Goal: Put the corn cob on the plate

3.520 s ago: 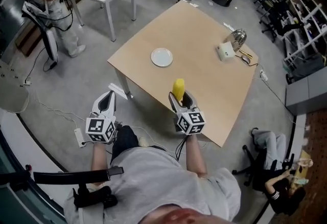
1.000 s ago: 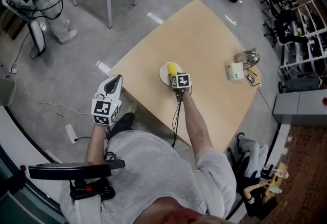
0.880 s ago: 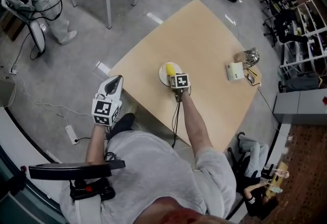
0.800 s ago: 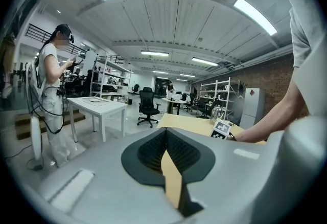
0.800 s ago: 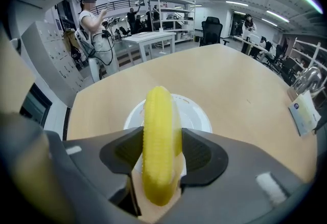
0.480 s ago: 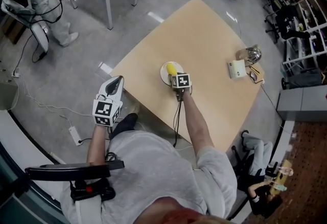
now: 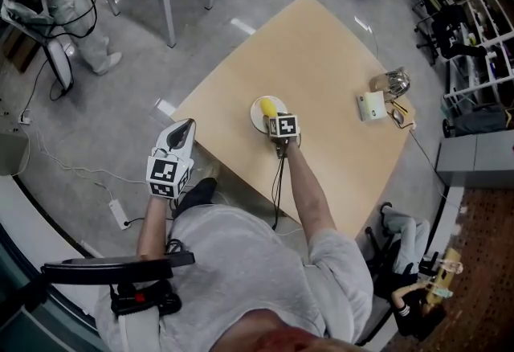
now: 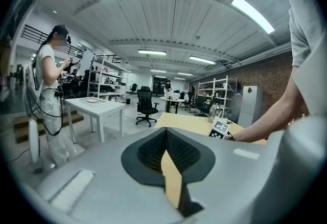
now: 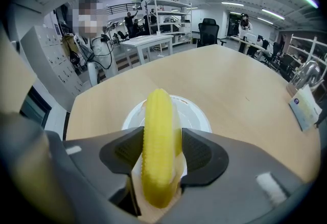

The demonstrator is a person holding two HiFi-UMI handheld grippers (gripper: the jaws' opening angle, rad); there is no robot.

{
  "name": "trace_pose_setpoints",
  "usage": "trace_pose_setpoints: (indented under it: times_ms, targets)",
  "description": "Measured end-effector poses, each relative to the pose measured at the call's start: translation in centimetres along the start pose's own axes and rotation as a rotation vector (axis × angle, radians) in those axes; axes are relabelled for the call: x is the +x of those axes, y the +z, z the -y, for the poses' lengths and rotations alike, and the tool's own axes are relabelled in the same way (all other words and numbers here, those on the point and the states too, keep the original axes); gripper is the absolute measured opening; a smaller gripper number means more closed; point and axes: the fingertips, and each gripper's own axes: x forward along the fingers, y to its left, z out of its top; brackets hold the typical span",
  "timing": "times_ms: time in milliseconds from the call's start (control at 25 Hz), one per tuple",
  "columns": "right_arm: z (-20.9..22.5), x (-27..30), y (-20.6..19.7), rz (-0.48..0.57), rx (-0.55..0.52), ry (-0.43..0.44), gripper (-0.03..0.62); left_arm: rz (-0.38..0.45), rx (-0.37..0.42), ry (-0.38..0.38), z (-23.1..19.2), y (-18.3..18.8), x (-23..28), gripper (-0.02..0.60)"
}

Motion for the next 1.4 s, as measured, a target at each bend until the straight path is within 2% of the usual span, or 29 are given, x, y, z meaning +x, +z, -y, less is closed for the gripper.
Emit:
trace_pose_setpoints:
  times_ms: [800,1400]
  targets:
    - [-0.2,0.1,0.2,0.001,-0.008,-0.005,0.239,0.000,0.019,-0.011,0.7,0.6,0.1,0.020]
    - [0.6,-3.6,2.3,0.143,0.014,-0.035,0.238,0.002,0.033,-0.075,2.3,1.2,1.7,0.020]
